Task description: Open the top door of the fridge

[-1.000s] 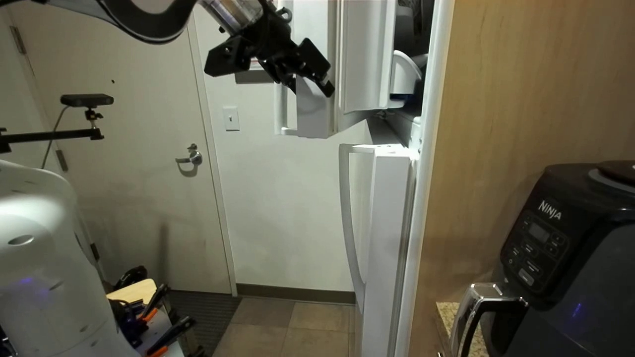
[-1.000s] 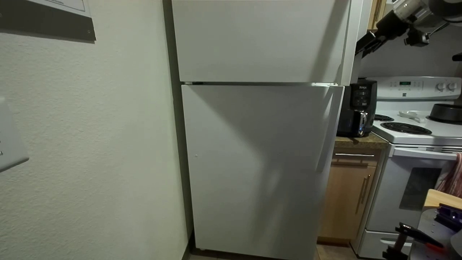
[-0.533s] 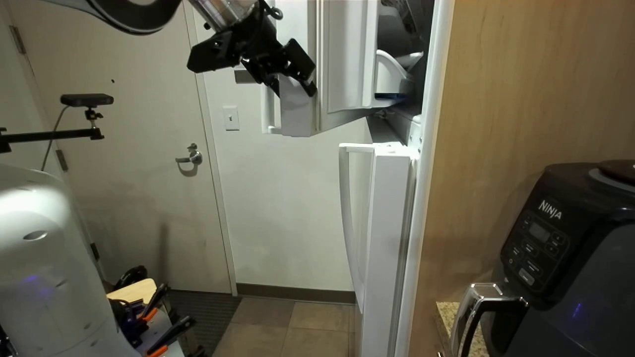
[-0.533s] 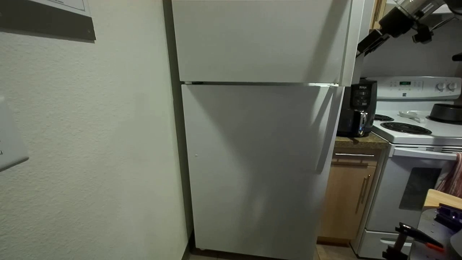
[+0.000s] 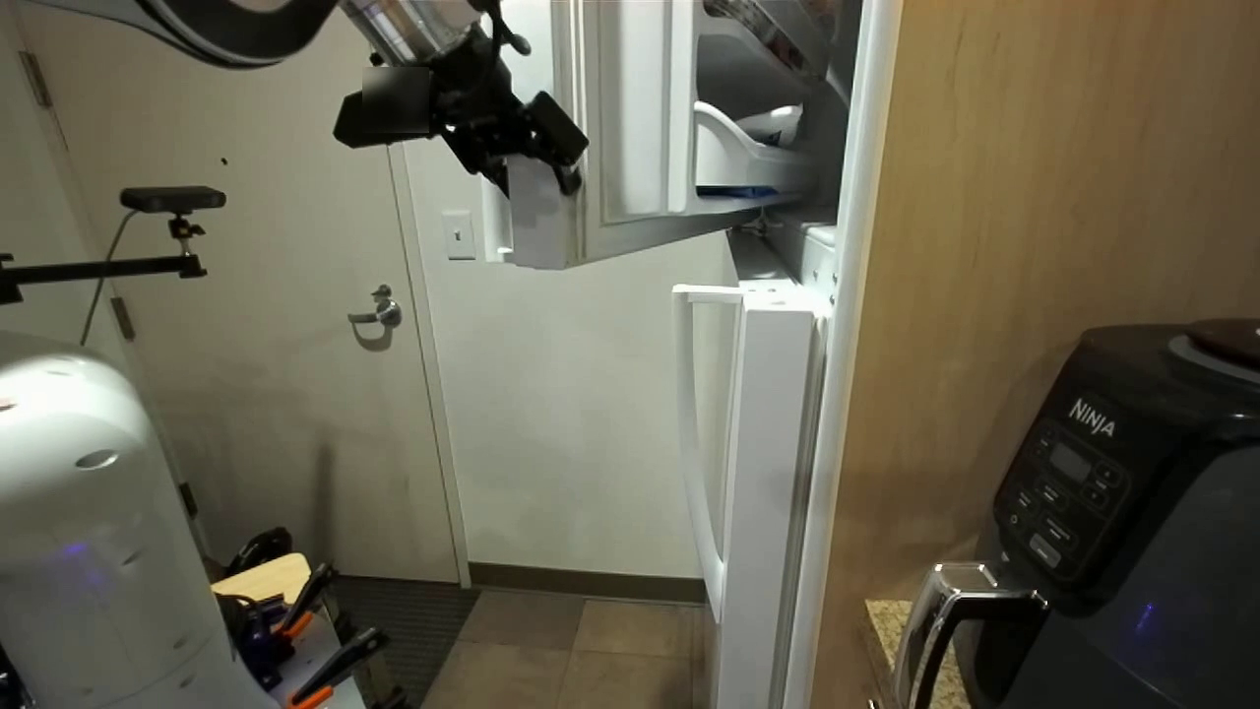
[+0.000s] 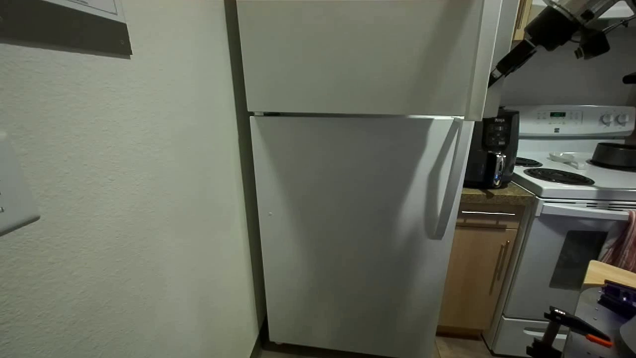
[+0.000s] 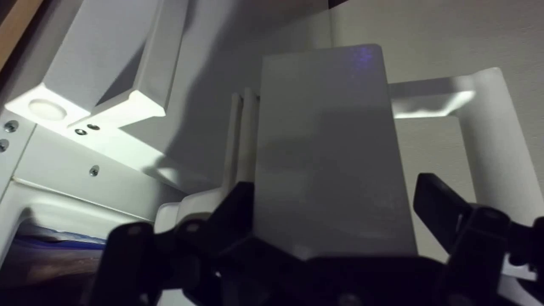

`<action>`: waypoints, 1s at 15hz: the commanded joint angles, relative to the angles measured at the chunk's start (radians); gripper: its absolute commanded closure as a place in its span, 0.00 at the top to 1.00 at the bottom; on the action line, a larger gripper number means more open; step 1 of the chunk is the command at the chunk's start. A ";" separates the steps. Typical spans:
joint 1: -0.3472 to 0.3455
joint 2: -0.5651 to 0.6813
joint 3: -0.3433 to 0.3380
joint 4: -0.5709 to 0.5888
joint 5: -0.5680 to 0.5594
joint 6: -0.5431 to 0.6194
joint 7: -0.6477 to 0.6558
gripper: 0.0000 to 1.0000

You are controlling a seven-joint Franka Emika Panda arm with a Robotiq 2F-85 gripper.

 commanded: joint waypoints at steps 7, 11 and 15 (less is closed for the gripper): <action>0.107 -0.048 0.040 -0.015 0.057 -0.056 -0.044 1.00; 0.151 -0.069 0.060 -0.019 0.084 -0.079 -0.043 1.00; 0.188 -0.095 0.060 -0.001 0.107 -0.126 -0.059 1.00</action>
